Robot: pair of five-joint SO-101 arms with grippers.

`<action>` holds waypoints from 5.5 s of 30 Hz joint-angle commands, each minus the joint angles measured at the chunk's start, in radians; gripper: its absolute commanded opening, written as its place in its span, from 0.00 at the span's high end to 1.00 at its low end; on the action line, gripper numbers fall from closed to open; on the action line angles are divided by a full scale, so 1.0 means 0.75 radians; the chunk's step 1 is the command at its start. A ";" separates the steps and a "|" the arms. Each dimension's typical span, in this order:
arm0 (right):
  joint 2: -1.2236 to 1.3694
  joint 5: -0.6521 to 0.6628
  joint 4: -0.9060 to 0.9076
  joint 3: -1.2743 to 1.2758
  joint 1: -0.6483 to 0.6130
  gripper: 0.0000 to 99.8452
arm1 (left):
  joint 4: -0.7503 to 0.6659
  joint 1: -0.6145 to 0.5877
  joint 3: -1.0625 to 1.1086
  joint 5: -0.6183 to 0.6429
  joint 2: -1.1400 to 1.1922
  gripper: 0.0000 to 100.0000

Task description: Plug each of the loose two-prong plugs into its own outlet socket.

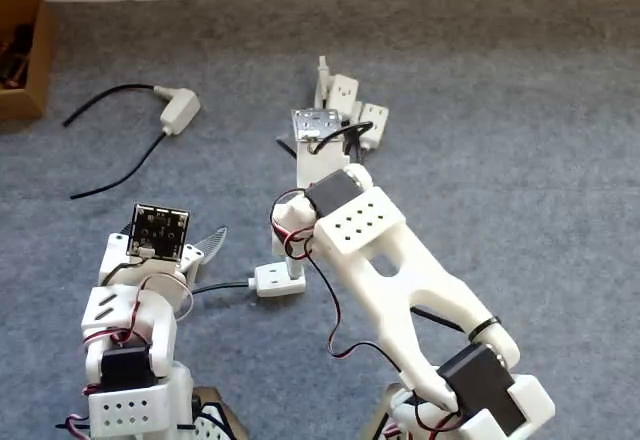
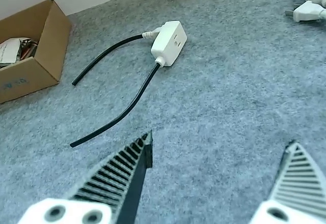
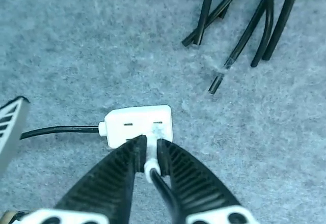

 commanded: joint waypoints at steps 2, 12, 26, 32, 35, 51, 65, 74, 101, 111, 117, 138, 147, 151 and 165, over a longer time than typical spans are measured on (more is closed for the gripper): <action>-0.009 -0.006 -0.028 -0.007 -0.003 0.99 | -0.025 0.001 -0.003 0.008 -0.013 0.63; -0.007 -0.004 -0.036 -0.007 0.044 0.99 | -0.020 0.001 -0.003 0.008 -0.013 0.63; -0.005 0.047 -0.071 -0.003 0.071 0.99 | -0.018 0.026 -0.003 0.010 -0.013 0.63; -0.005 0.049 -0.073 -0.003 0.075 0.99 | -0.018 0.026 -0.003 0.010 -0.013 0.63; -0.005 0.051 -0.081 0.036 0.075 0.99 | -0.018 0.026 -0.003 0.010 -0.013 0.63; -0.007 0.043 -0.140 0.128 0.071 0.99 | -0.018 0.028 -0.003 0.010 -0.013 0.63; -0.007 0.049 -0.220 0.138 0.073 0.99 | -0.018 0.028 -0.003 0.010 -0.013 0.63; 0.189 0.051 -0.226 0.183 0.003 0.99 | -0.018 0.028 -0.003 0.010 -0.013 0.63; 0.265 0.055 -0.261 0.060 0.030 0.99 | -0.018 0.028 -0.003 0.010 -0.013 0.63; -0.244 0.239 -0.116 0.032 0.261 0.99 | -0.027 0.028 0.021 0.008 -0.011 0.63; -0.463 0.362 0.105 -0.150 0.431 0.99 | -0.027 0.028 0.021 0.008 -0.011 0.63; -0.482 0.786 0.017 0.382 0.247 0.92 | -0.025 0.030 0.032 0.008 -0.011 0.63; -0.328 0.861 -0.355 0.668 0.073 0.88 | -0.020 0.030 0.032 0.008 -0.011 0.63; -0.308 0.861 -0.437 0.744 0.073 0.88 | -0.023 0.030 0.032 0.008 -0.011 0.63; -0.308 0.908 -0.494 0.899 -0.009 0.88 | -0.025 0.030 0.032 0.008 -0.011 0.63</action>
